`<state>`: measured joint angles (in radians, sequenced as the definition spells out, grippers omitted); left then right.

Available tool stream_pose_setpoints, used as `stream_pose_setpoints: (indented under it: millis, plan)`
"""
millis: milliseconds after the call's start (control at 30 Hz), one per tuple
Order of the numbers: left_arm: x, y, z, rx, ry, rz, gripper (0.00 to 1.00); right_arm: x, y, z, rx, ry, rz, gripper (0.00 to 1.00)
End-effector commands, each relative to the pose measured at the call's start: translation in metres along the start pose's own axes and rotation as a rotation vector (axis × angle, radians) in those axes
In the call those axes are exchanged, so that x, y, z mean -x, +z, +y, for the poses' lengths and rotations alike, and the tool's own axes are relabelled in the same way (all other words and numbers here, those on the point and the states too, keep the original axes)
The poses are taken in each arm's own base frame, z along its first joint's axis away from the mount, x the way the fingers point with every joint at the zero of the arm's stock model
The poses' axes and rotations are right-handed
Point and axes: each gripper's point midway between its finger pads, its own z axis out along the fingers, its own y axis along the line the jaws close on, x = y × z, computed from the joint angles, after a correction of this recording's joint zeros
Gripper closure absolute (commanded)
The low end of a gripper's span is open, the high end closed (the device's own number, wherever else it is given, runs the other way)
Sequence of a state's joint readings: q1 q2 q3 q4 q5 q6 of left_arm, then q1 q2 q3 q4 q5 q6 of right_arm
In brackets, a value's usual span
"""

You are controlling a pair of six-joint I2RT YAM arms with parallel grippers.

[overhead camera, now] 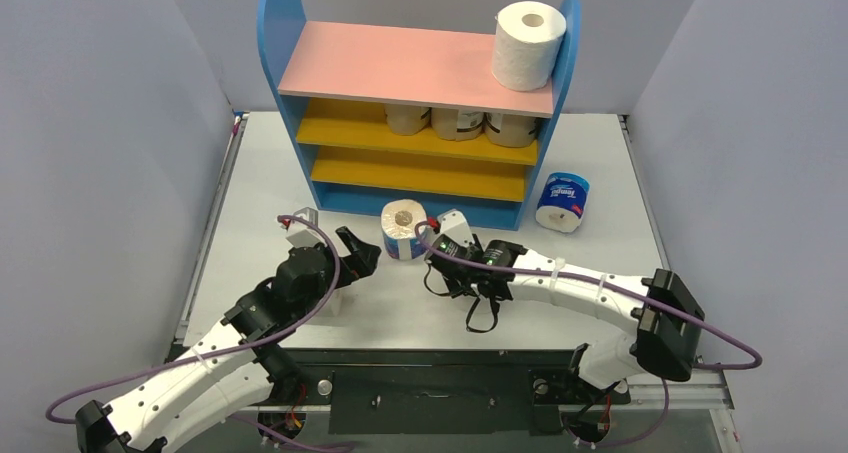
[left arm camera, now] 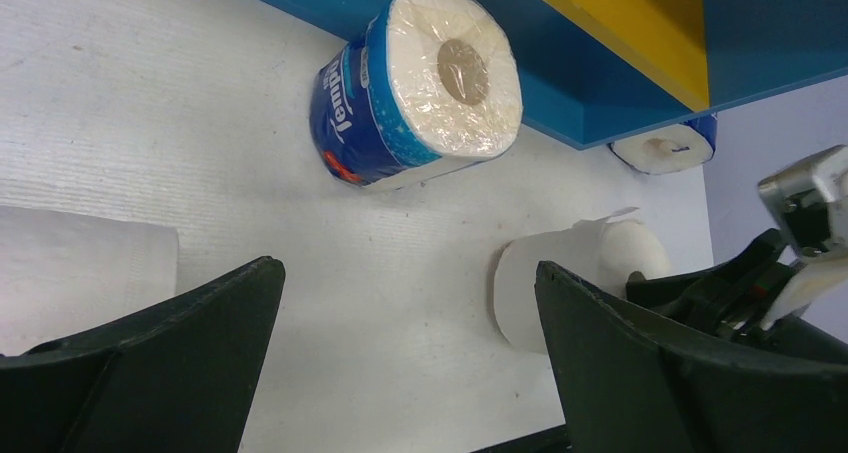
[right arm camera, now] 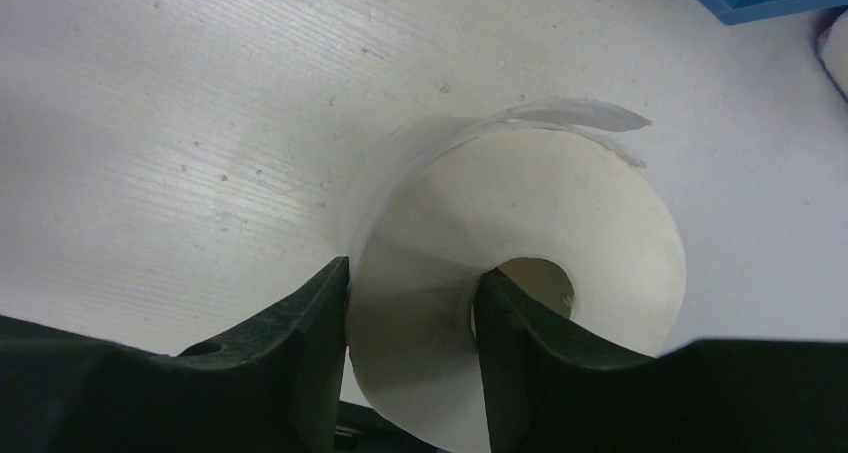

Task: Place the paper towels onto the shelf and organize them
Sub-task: Pick up the paper towel from the center of the board, then place the paper towel on the shelf.

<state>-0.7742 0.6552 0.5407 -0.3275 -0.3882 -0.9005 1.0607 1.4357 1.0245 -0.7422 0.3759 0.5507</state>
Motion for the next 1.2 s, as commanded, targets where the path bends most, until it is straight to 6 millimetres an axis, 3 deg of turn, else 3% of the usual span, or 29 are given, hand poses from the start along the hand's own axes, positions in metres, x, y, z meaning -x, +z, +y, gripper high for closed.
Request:
stream_pose_setpoints:
  millis: [0, 200, 333, 533, 700, 767, 1167]
  plan:
    - [0.017, -0.004, -0.009, -0.033, 0.004, -0.054, 0.03, 0.056, -0.052, -0.013, 0.022, 0.035, -0.157, 0.74]
    - [0.047, -0.011, -0.03, -0.083, 0.022, -0.134, 0.03, 0.117, -0.116, -0.035, 0.002, 0.06, -0.309, 0.74]
    - [0.071, -0.018, -0.05, -0.135, 0.035, -0.201, 0.03, 0.166, -0.169, -0.049, 0.004, 0.09, -0.443, 0.75]
    - [0.105, -0.033, -0.081, -0.244, 0.071, -0.308, 0.03, 0.213, -0.219, -0.059, 0.013, 0.111, -0.566, 0.75]
    - [0.133, -0.048, -0.109, -0.34, 0.109, -0.406, 0.04, 0.239, -0.252, -0.056, 0.052, 0.111, -0.64, 0.75]
    - [0.142, -0.052, -0.118, -0.365, 0.128, -0.435, 0.04, 0.251, -0.273, -0.059, 0.074, 0.124, -0.692, 0.75]
    - [0.191, -0.077, -0.177, -0.532, 0.215, -0.613, 0.04, 0.283, -0.32, -0.078, 0.045, 0.162, -0.86, 0.75]
